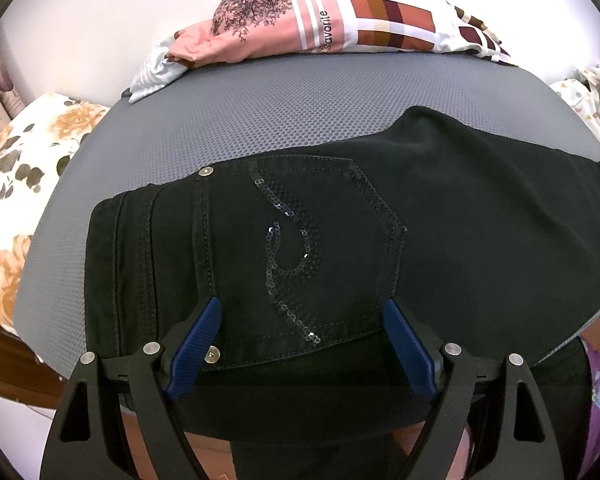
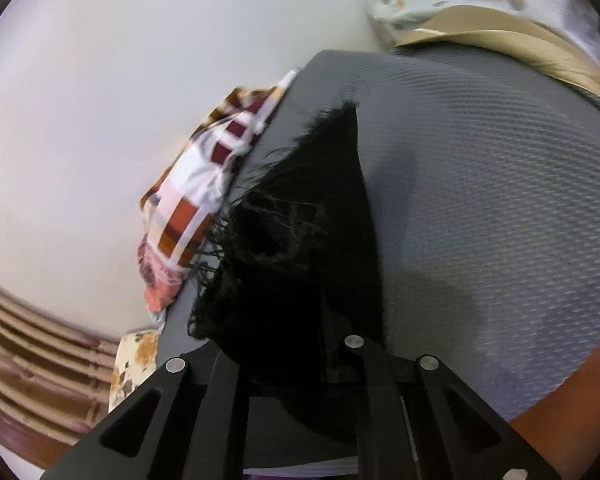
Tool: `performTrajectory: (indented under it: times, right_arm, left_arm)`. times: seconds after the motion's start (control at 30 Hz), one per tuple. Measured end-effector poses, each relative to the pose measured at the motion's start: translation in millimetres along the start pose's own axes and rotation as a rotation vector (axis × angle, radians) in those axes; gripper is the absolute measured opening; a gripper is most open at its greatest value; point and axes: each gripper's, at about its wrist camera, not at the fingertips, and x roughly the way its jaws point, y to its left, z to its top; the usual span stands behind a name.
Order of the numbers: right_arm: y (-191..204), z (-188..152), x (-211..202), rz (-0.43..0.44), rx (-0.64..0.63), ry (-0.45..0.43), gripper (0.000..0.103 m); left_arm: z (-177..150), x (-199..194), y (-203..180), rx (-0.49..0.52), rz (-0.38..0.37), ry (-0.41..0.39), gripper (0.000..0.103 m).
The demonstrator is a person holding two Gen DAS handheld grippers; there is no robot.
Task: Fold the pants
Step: 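Lift the leg hems with the right gripper and carry them toward the left gripper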
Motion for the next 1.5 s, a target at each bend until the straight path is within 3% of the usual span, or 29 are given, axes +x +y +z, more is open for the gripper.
performTrajectory:
  times: [0.2,0.67,1.17,1.5]
  right_arm:
    - [45.1,-21.9,31.3,0.067,-0.067,0.083,0.012]
    - [132.6,-114.7,129.3,0.171,-0.214,0.343,0.012]
    - [167.0,-190.0,169.4,0.189,-0.361,0.515,0.012]
    - [174.2,-211.1,174.2,0.145,-0.476,0.538,0.012]
  left_arm:
    - [-0.3,1.4,0.7,-0.004,-0.004,0.008,0.084]
    - [-1.3,3.3,1.5,0.0,-0.006,0.016,0.084]
    - [-1.9,6.7,-1.8,0.016,-0.006,0.019,0.089]
    - [-2.2,8.1,-3.4,0.013,-0.007,0.021,0.09]
